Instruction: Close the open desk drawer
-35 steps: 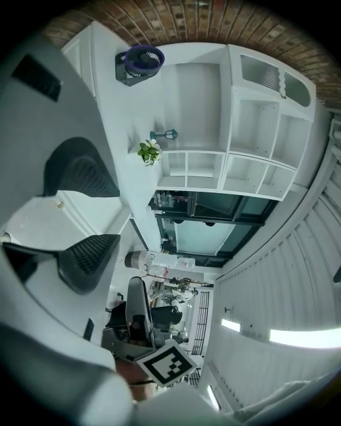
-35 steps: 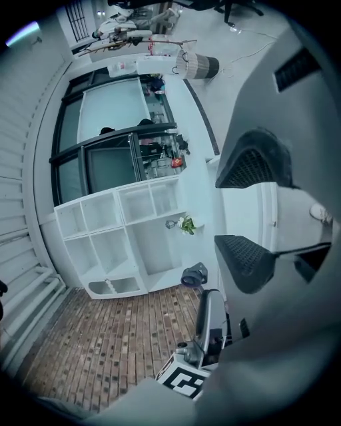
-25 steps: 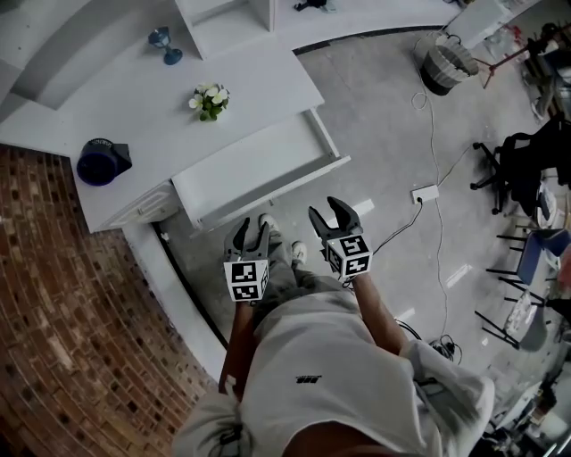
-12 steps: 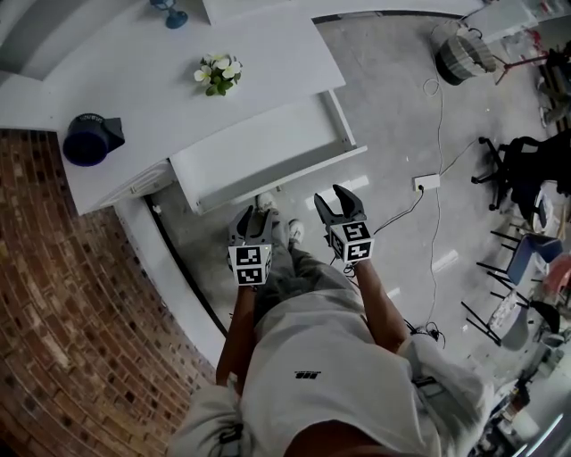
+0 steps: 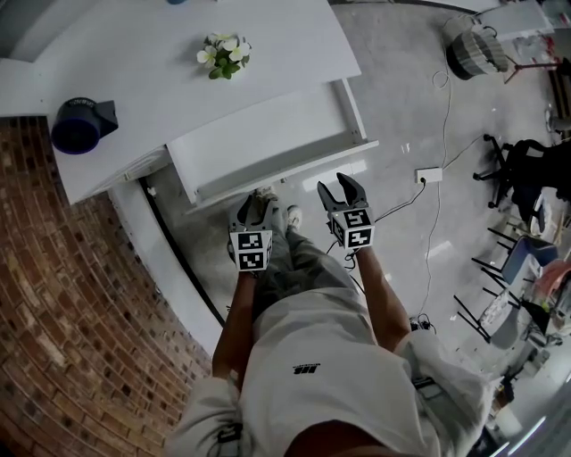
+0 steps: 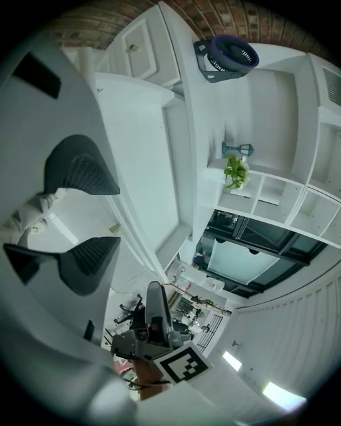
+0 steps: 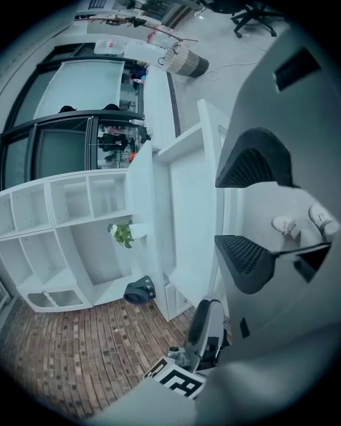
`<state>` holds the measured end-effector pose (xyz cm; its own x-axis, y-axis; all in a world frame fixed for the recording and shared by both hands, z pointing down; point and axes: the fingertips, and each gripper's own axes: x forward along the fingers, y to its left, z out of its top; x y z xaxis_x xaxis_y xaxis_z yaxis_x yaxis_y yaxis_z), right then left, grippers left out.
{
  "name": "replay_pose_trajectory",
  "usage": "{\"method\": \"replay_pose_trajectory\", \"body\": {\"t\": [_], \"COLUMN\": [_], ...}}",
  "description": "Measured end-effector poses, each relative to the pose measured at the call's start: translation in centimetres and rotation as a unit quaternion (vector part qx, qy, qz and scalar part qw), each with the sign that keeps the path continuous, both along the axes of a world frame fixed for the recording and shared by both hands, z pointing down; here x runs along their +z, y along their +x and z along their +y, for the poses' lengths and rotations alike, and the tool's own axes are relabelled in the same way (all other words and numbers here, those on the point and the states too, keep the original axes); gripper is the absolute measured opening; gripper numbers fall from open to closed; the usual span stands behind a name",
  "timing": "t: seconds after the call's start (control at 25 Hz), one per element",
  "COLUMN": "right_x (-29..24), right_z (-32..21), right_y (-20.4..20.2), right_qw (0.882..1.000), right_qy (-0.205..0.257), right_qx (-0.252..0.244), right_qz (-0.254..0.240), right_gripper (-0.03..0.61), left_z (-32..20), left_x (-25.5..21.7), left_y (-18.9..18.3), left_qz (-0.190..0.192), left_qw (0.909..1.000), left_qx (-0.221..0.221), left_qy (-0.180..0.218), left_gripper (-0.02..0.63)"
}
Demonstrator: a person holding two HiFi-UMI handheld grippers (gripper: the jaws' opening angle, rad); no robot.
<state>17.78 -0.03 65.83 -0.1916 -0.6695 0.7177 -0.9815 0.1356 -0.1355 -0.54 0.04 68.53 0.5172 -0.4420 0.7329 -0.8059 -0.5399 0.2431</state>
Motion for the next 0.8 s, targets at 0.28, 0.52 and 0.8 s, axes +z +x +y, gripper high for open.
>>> {"method": "replay_pose_trajectory", "body": {"t": [0.28, 0.52, 0.8], "right_x": [3.0, 4.1, 4.6], "right_z": [-0.2, -1.1, -2.4], "right_y": [-0.3, 0.1, 0.1], "right_qw": [1.000, 0.999, 0.999], "right_qy": [-0.024, -0.035, -0.039], "right_qx": [-0.013, -0.006, -0.017], "right_qz": [0.012, 0.010, 0.013], "right_gripper": [0.222, 0.224, 0.224], "left_z": [0.0, -0.3, -0.5], "left_x": [2.8, 3.5, 3.6], "left_y": [-0.1, -0.3, -0.6], "left_qz": [-0.007, -0.010, -0.009], "left_qw": [0.9997, 0.9995, 0.9992], "left_qx": [-0.002, -0.007, -0.021], "left_qy": [-0.025, -0.029, -0.034], "left_gripper": [0.221, 0.247, 0.250]}}
